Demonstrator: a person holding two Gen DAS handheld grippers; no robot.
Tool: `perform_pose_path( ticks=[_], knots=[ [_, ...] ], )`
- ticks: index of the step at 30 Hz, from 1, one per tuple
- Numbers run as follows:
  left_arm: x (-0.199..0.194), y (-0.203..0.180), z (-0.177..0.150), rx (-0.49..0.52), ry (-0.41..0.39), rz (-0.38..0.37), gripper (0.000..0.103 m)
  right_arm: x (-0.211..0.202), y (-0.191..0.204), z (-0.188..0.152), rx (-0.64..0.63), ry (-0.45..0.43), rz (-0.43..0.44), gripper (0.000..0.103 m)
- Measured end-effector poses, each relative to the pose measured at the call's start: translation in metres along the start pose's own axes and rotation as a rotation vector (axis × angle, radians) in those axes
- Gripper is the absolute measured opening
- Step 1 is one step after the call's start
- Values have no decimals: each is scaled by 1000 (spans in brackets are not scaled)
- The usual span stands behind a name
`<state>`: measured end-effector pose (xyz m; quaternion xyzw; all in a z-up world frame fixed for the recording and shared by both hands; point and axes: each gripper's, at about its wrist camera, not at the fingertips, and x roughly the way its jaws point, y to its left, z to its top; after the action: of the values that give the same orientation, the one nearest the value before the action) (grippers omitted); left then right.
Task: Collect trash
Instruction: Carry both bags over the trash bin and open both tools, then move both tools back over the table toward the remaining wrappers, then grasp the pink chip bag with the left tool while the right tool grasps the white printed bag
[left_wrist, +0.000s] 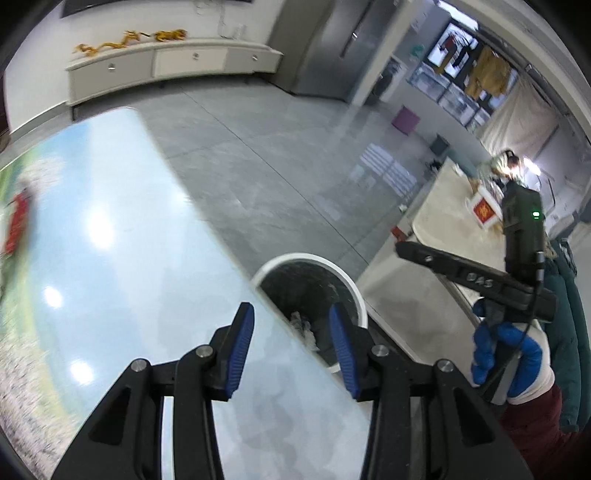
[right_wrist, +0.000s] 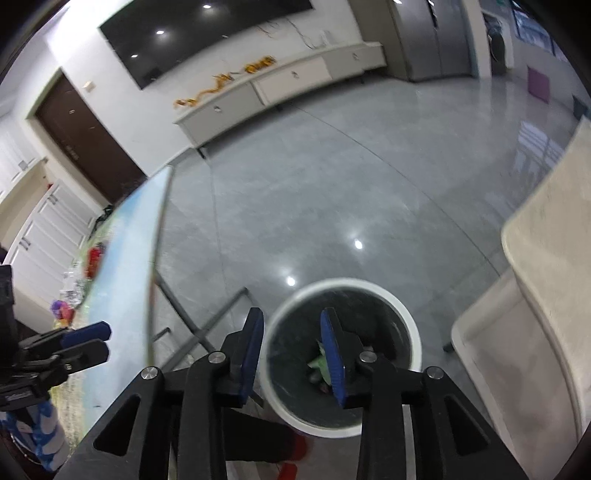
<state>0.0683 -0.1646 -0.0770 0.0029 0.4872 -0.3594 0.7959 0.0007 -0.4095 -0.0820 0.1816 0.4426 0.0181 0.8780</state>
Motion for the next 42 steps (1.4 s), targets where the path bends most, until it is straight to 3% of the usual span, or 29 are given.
perform_pose_path(
  ticks=[8,21,27,31,42],
  knots=[
    [-58,67,-29,-135,-116,57,41,-11,74,14,-112,-37,69,36],
    [-138,208,-93,-400,-250,229,41,40,202,16,-301,67,213,36],
    [-144,251,-99,-459,-261,302,41,82,251,14,-368,144,287,44],
    [-136,270,-89,-466,-250,342,47,114,278,15,-399,197,331,46],
    [-117,298,-63,-444,-213,350,47,184,321,22,-390,315,453,50]
  ],
)
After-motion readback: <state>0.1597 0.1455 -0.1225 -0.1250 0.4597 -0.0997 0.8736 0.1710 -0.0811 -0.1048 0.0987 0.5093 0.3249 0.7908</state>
